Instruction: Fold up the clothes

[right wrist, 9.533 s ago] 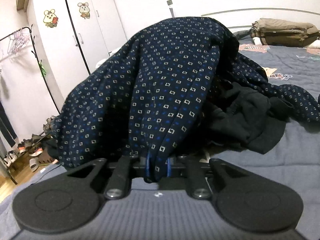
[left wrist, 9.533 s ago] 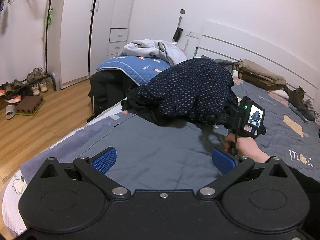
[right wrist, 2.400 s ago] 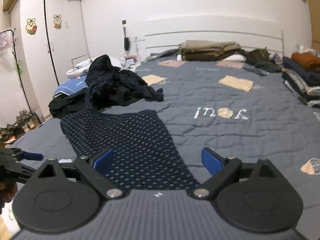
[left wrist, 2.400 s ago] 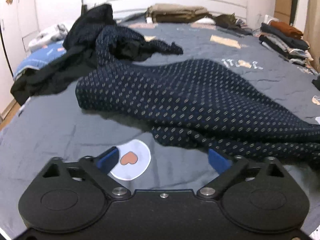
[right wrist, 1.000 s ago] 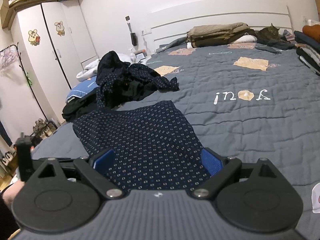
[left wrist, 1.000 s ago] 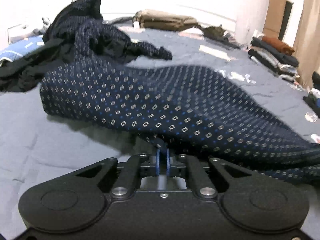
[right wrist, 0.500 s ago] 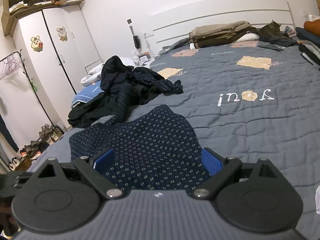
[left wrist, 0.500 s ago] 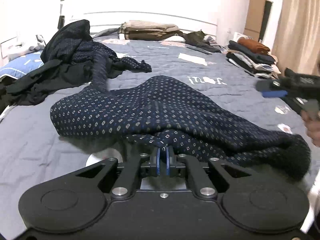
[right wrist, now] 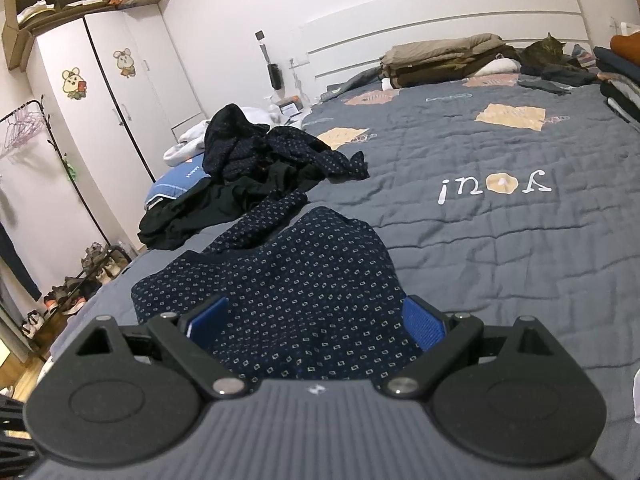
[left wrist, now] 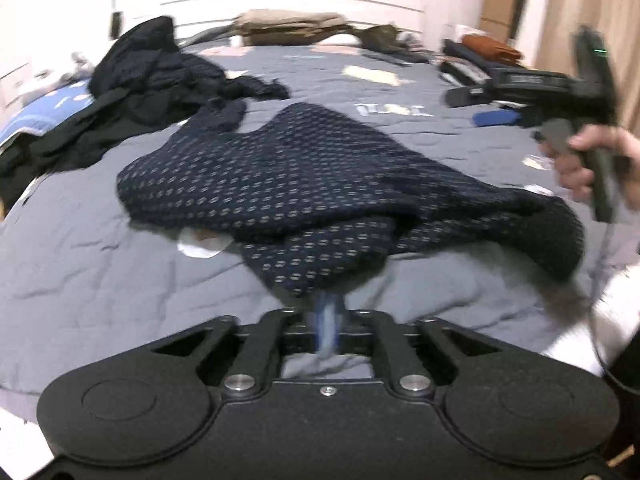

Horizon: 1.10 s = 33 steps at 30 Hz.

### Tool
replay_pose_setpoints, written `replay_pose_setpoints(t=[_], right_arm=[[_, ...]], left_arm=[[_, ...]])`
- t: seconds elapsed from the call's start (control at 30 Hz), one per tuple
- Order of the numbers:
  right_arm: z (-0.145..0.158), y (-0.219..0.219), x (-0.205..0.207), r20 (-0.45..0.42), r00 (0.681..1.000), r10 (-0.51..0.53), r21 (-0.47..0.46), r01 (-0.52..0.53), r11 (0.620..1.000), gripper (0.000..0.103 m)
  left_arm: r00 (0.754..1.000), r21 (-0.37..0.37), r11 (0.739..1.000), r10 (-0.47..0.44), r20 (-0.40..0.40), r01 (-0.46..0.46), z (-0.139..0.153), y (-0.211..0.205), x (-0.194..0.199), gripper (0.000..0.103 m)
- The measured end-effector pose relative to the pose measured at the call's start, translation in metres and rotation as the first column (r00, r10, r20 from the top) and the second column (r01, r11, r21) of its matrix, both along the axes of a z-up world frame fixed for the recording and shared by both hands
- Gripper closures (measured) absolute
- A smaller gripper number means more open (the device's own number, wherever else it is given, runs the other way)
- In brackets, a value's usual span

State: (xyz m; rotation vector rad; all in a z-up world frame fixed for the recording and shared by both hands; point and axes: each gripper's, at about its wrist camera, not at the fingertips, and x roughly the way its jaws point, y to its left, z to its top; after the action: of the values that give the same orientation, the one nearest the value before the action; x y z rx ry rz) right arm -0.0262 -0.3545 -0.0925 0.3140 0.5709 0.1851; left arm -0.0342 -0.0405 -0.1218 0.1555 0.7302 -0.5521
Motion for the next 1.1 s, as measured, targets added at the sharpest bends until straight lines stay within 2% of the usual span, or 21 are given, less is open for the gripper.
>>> replay_pose_setpoints(t=[0.03,0.17,0.37,0.57,0.6,0.63,0.67,0.7,0.87,1.1], right_arm=[[0.001,0.001,0.000,0.004,1.000,0.004,-0.002,-0.004,1.000,0.009],[0.002,0.003,0.000,0.007,1.000,0.013,-0.004,-0.013,1.000,0.009],[0.000,0.003,0.003,-0.006,1.000,0.024,-0.002,-0.024,1.000,0.009],[-0.003,0.004,0.004,-0.013,0.999,0.035,-0.006,-0.035,0.999,0.009],[-0.003,0.004,0.005,-0.014,0.999,0.034,-0.005,-0.034,0.999,0.009],[-0.003,0.004,0.006,-0.016,0.999,0.032,-0.004,-0.032,0.999,0.009],[-0.004,0.003,0.006,-0.016,0.999,0.031,0.000,-0.031,1.000,0.009],[-0.004,0.003,0.007,-0.017,0.999,0.030,0.005,-0.030,1.000,0.009],[-0.002,0.001,0.009,-0.011,0.999,0.034,0.017,-0.034,0.999,0.009],[0.001,-0.003,0.006,0.000,1.000,0.029,0.030,-0.029,0.999,0.009]], left_arm=[[1.000,-0.004,1.000,0.016,0.021,-0.016,-0.003,0.000,0.001,0.046],[0.999,-0.031,0.998,0.049,0.012,-0.049,-0.011,-0.002,0.017,0.045],[0.993,-0.068,0.992,0.106,-0.059,-0.110,-0.033,-0.002,0.047,0.045],[0.963,-0.139,0.972,0.154,-0.223,-0.188,-0.057,0.004,0.081,0.043],[0.958,-0.161,0.967,0.158,-0.239,-0.199,-0.059,0.006,0.084,0.045],[0.953,-0.183,0.960,0.160,-0.256,-0.211,-0.061,0.008,0.087,0.056],[0.954,-0.196,0.959,0.153,-0.257,-0.206,-0.061,0.008,0.087,0.070],[0.956,-0.207,0.958,0.143,-0.254,-0.198,-0.060,0.007,0.087,0.091],[0.973,-0.252,0.955,0.108,-0.203,-0.158,-0.044,0.003,0.077,0.097],[0.993,-0.347,0.933,0.071,-0.098,-0.101,0.012,0.027,0.045,0.100]])
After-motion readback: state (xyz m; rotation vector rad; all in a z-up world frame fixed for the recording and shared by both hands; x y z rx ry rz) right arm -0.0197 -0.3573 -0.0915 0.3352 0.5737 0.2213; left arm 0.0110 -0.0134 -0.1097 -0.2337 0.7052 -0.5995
